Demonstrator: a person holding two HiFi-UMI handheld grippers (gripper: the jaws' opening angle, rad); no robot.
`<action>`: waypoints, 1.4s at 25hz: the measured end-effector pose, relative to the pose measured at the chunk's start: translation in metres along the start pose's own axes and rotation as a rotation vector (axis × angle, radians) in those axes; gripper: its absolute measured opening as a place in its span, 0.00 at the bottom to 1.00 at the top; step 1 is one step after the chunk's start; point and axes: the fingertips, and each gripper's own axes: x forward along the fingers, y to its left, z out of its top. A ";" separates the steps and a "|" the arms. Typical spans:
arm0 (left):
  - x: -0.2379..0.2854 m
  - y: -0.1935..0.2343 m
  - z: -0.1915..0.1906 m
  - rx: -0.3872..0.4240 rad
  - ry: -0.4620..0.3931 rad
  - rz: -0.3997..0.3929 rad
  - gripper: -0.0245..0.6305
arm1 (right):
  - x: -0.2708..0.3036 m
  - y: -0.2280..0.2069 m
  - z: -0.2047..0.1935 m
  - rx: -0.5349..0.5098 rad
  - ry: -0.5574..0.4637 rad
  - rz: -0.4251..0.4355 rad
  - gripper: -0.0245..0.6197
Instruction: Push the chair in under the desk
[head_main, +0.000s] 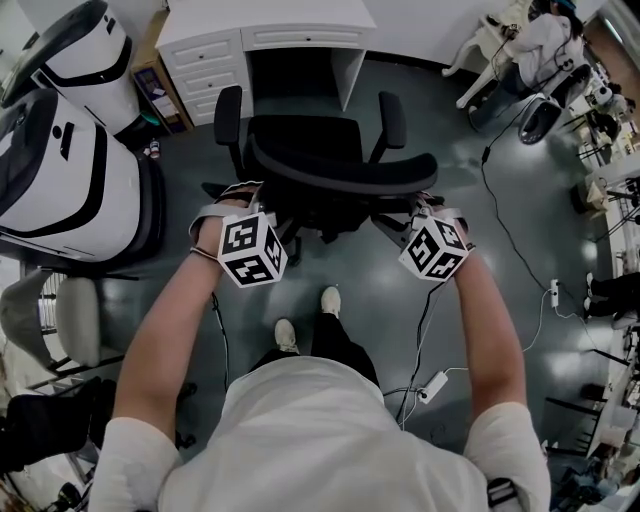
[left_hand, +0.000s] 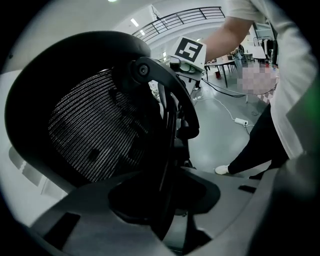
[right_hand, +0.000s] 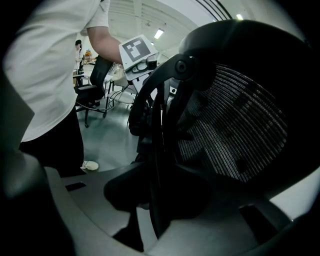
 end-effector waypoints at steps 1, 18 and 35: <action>0.003 0.002 0.001 -0.004 0.002 -0.001 0.26 | 0.001 -0.003 -0.003 -0.004 -0.003 -0.001 0.22; 0.050 0.050 0.021 -0.047 0.035 0.027 0.26 | 0.016 -0.066 -0.043 -0.064 -0.044 0.036 0.22; 0.087 0.097 0.029 -0.083 0.058 0.039 0.26 | 0.035 -0.122 -0.068 -0.100 -0.070 0.052 0.22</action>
